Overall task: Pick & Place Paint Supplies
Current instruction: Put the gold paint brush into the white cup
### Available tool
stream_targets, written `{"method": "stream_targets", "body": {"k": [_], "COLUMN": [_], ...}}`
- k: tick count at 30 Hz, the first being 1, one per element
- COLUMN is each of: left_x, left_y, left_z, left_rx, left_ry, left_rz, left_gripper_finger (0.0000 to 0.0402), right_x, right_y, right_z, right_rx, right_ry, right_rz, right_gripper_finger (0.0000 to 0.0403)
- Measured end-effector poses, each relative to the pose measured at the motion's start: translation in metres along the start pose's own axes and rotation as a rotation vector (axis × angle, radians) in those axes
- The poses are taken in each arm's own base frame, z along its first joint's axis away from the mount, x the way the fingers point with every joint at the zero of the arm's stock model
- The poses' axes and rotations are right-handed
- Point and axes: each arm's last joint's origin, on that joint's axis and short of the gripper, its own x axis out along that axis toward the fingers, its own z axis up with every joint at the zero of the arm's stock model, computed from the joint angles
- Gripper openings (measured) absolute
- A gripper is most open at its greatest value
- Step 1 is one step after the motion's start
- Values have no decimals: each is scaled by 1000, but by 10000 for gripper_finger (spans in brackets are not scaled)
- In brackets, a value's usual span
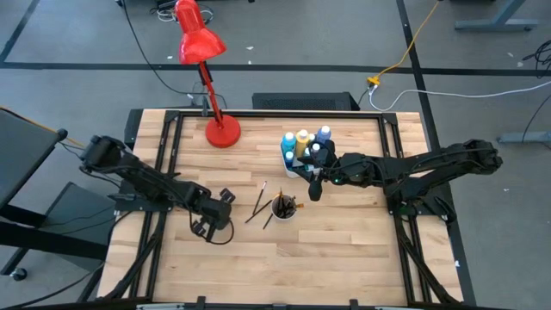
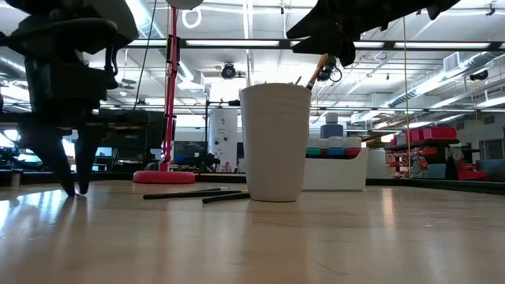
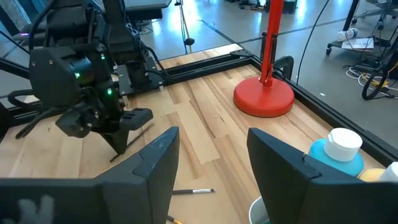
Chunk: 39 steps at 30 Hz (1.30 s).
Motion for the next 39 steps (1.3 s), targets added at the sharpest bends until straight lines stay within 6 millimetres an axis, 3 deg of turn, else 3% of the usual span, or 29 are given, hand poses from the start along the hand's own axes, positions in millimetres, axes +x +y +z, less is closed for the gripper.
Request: {"method": "stream_targets", "body": {"k": [5,11,17,22,28,35,39], "left_x": [1,8,38,53,50,54,52], "left_y": [1,7,10,13,15,15,17], "left_z": [9,20,33,44,48,47,51], "left_rx": [-28,-191,-295,-372,-414,-437,-450], "left_ry": [-116,-225,-312,-442,-487,-469,-528], "left_rz": [-33,-35,-59,-44,69,98,113], "left_gripper_finger": [10,8,9,12,12,13,13], "right_x": [0,0,2,9,7,-21,-32], "right_y": [0,0,1,7,28,71,92], "right_z": [0,0,-2,-11,-17,-13,-27], "right_rx": [0,-1,-4,-16,-91,-212,-232], "right_ry": [0,0,12,71,58,-62,-13], "right_rz": [0,1,10,132,250,435,487], "right_gripper_finger": [194,194,194,194,190,157,147]}}
